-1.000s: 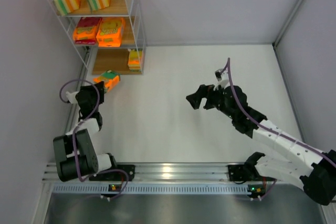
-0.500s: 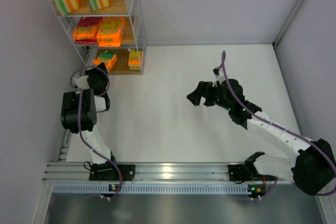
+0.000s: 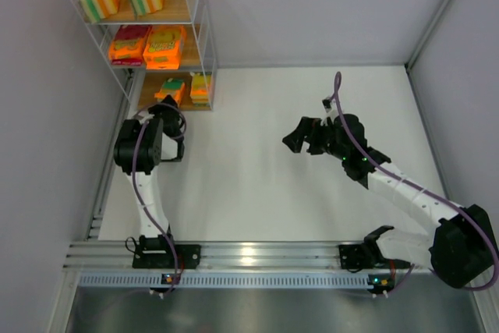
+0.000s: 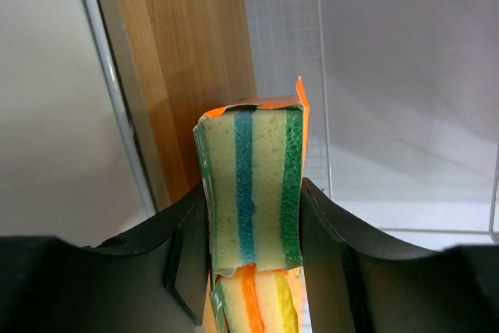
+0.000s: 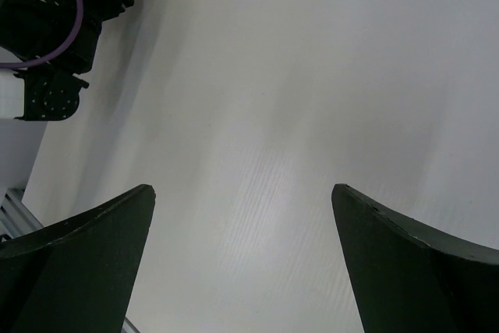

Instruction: Place and organize the cleaning sponges onto the shelf

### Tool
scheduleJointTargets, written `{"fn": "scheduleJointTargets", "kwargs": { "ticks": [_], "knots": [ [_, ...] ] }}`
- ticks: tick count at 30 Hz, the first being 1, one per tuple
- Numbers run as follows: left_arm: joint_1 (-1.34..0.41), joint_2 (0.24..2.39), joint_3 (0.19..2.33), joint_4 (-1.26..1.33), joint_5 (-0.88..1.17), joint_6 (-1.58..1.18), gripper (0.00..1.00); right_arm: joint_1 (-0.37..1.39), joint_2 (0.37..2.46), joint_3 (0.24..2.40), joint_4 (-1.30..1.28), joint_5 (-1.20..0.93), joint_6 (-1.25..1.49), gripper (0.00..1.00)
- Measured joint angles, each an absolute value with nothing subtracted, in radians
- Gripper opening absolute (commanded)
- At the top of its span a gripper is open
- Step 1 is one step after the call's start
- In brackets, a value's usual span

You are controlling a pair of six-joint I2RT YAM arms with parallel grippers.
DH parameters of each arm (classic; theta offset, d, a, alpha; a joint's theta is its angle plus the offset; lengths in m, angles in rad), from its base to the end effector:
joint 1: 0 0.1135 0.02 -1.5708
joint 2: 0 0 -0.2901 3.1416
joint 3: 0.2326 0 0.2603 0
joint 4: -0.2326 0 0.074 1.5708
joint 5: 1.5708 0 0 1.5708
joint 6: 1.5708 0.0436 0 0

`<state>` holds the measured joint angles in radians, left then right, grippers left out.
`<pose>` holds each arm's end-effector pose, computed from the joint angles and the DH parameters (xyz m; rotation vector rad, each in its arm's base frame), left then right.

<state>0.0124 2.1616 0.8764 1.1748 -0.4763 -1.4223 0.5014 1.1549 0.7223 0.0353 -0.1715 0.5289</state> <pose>0.4223 0.0252 0.1159 -1.3740 1.0218 -0.6613 0.2295 0.1343 0.2819 -0.0892 2.0576 0.8273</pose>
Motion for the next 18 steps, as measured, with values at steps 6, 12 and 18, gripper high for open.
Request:
{"fn": "scheduleJointTargets", "kwargs": {
  "ticks": [6,12,18],
  "knots": [
    [-0.018,2.219,0.959,1.192,-0.553,-1.424,0.49,0.498,1.157,0.722,0.037,-0.187,0.545,1.0],
    [-0.082,2.284,1.037,1.208,-0.603,-1.438,0.49,0.491,1.172,0.722,0.037,-0.197,0.548,1.0],
    [-0.101,2.318,1.047,1.211,-0.656,-1.469,0.5,0.487,1.172,0.722,0.037,-0.206,0.553,0.99]
  ]
}}
